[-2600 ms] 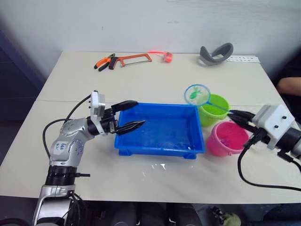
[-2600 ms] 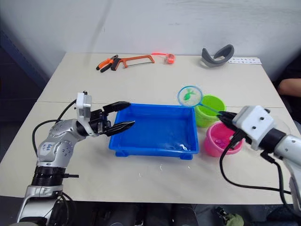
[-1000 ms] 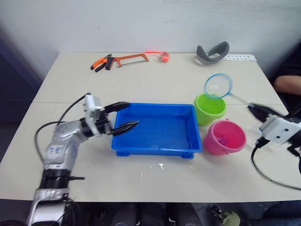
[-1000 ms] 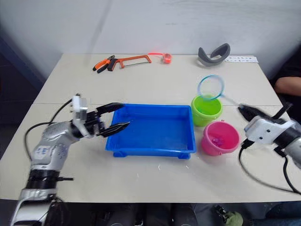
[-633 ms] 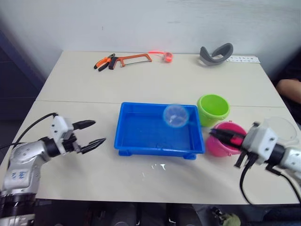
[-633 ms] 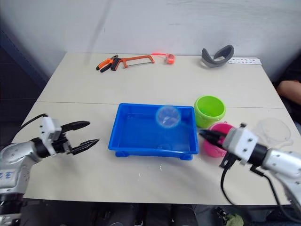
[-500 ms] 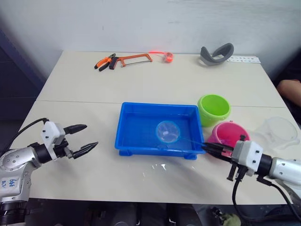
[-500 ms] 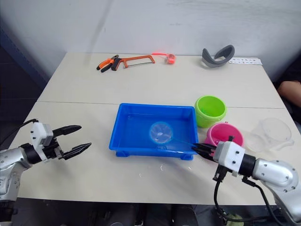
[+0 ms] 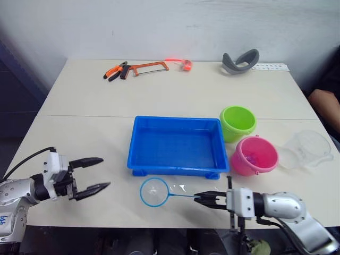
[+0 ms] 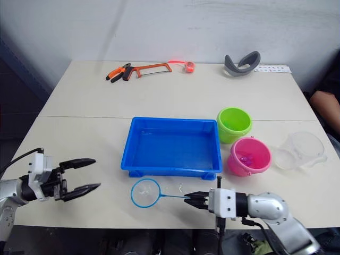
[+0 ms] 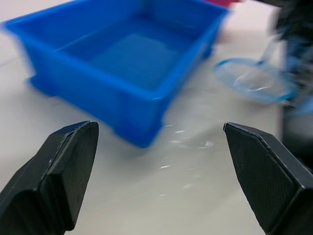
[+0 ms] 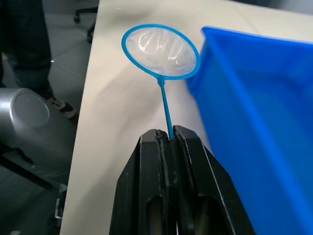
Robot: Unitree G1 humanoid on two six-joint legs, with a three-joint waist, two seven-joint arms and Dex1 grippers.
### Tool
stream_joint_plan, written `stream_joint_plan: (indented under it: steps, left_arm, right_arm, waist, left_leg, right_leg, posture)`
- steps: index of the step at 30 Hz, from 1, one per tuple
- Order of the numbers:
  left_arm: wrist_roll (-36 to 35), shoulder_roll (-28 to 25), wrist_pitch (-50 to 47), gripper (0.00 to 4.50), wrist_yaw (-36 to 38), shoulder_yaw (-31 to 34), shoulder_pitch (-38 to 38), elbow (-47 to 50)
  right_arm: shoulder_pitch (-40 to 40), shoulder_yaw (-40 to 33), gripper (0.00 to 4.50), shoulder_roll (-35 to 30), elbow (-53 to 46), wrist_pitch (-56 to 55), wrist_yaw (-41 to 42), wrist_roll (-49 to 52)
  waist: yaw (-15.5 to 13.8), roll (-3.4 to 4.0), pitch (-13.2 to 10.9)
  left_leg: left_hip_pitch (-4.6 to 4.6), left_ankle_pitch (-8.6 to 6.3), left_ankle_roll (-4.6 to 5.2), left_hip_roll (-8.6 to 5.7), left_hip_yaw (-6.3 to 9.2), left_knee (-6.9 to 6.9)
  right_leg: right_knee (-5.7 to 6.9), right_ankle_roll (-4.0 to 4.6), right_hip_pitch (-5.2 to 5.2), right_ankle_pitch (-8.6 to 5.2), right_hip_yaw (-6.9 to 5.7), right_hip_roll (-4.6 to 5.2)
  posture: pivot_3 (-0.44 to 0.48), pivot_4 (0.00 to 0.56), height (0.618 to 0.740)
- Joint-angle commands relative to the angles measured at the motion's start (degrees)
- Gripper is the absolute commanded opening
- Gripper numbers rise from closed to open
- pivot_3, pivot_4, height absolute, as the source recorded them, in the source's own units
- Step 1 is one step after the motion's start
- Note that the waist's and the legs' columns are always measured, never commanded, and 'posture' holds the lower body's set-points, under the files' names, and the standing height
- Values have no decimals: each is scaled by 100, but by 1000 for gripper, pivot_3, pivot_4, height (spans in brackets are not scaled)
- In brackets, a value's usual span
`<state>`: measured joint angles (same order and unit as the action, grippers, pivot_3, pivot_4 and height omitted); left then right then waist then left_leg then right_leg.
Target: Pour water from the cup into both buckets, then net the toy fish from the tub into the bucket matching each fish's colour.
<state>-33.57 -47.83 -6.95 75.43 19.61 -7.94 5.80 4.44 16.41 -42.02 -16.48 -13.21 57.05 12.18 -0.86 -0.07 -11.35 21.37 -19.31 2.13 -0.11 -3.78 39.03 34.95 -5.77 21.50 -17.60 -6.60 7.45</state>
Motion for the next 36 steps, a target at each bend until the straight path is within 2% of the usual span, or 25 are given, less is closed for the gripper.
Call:
stream_joint_plan:
  steps: [1, 8, 10, 11, 12, 14, 15, 17, 19, 25, 28, 30, 33, 36]
  left_arm:
    - [-118, -144, -3, 4452, 407, -107, -189, 459]
    - [-51, -153, 2, 4452, 463, -95, -441, 754]
    - [-35, -126, 22, 4500, 405, -82, -471, 795]
    - [-33, -113, 20, 4500, 373, -86, -488, 830]
    - [-25, -94, 26, 4500, 332, -92, -490, 858]
    - [13, -68, 36, 4500, 242, -99, -476, 884]
    - [17, -65, 42, 4500, 223, -99, -471, 887]
    - [41, -56, 76, 4500, 183, -108, -451, 860]
    - [22, -24, 61, 4500, 71, -25, -448, 792]
    - [570, 164, 569, 4500, -479, 195, -518, 329]
    - [908, 154, 808, 4500, -785, 436, -695, 146]
    - [919, 60, 931, 4500, -658, 766, -962, 19]
    - [1026, 36, 987, 4500, -812, 1092, -1202, -182]
    - [1231, 37, 1057, 4500, -1026, 1069, -1203, -543]
  right_arm:
    - [-302, 300, 0, 388, 886, -542, 153, -317]
    - [-795, 451, 0, 821, 2038, -1306, 250, -688]
    - [-843, 403, 840, 869, 2147, -1263, 313, -575]
    - [-851, 374, 929, 890, 2175, -1208, 361, -481]
    - [-871, 375, 1333, 866, 2207, -1246, 419, -479]
    - [-883, 349, 2288, 843, 2216, -1295, 487, -465]
    - [-861, 301, 2931, 809, 2145, -1301, 493, -441]
    - [-832, 223, 3684, 767, 2052, -1323, 497, -411]
    - [-621, -64, 4483, 502, 1493, -1184, 511, -140]
    - [328, -1018, 4483, -421, 150, -859, 512, 469]
    - [1181, -1937, 4483, -838, -638, -645, 517, 929]
    - [1918, -2817, 4483, -1043, -1066, -375, 740, 1580]
    - [2768, -3877, 4483, -1019, -1007, -550, 1113, 1708]
    - [3005, -4281, 4483, -937, -432, -754, 1288, 1735]
  waist:
    - [25, 4, -2]
    - [111, 8, -4]
    - [109, 8, -4]
    - [103, 7, -4]
    - [104, 8, -4]
    - [102, 7, -4]
    - [106, 8, -4]
    - [108, 8, -5]
    - [101, 12, -7]
    - [84, 16, -8]
    - [76, 16, -9]
    - [69, 17, -10]
    - [52, 11, -6]
    - [22, 1, 0]
  left_leg:
    - [0, 0, 1, -2, -2, 0]
    - [-3, 2, -1, 0, -3, -1]
    - [-3, 1, -1, 1, -3, -2]
    - [-3, 1, -2, 1, -3, -2]
    - [-3, 1, -1, 1, -2, -2]
    - [-3, 2, -1, 0, -2, -1]
    - [-4, 2, -1, 0, -2, -1]
    - [-4, 2, -1, 1, -2, -1]
    - [-4, 1, -1, 1, -2, -2]
    - [-3, -1, -1, 0, -1, -3]
    - [-4, -2, -2, 0, -3, -6]
    - [-7, -3, -3, 2, -4, -9]
    - [-4, -4, -1, 2, -4, -14]
    - [-8, -7, 2, 4, -6, -17]
  right_leg:
    - [0, 0, 1, 0, 2, 1]
    - [8, 4, 1, -3, 1, -2]
    - [9, 4, 3, -3, 1, -3]
    - [9, 4, 3, -3, 1, -3]
    - [9, 4, 2, -3, 0, -2]
    - [9, 4, 1, -3, 2, -1]
    - [9, 4, 1, -3, 2, -1]
    - [9, 4, 1, -3, 2, -2]
    - [9, 4, 2, -3, 1, -2]
    - [4, 4, 0, -3, 2, 0]
    - [4, 4, 1, -3, 3, 0]
    - [3, 4, 0, -4, 2, -1]
    - [-1, 3, 1, -4, 2, 0]
    - [-8, 3, -3, -4, 5, -1]
  posture:
    - [0, 150, 740]
    - [0, 150, 740]
    - [0, 150, 740]
    - [0, 150, 740]
    - [0, 150, 740]
    - [0, 150, 740]
    - [0, 150, 740]
    - [0, 150, 740]
    - [0, 150, 740]
    - [0, 150, 740]
    - [0, 150, 740]
    - [0, 150, 740]
    - [0, 150, 740]
    - [0, 150, 740]
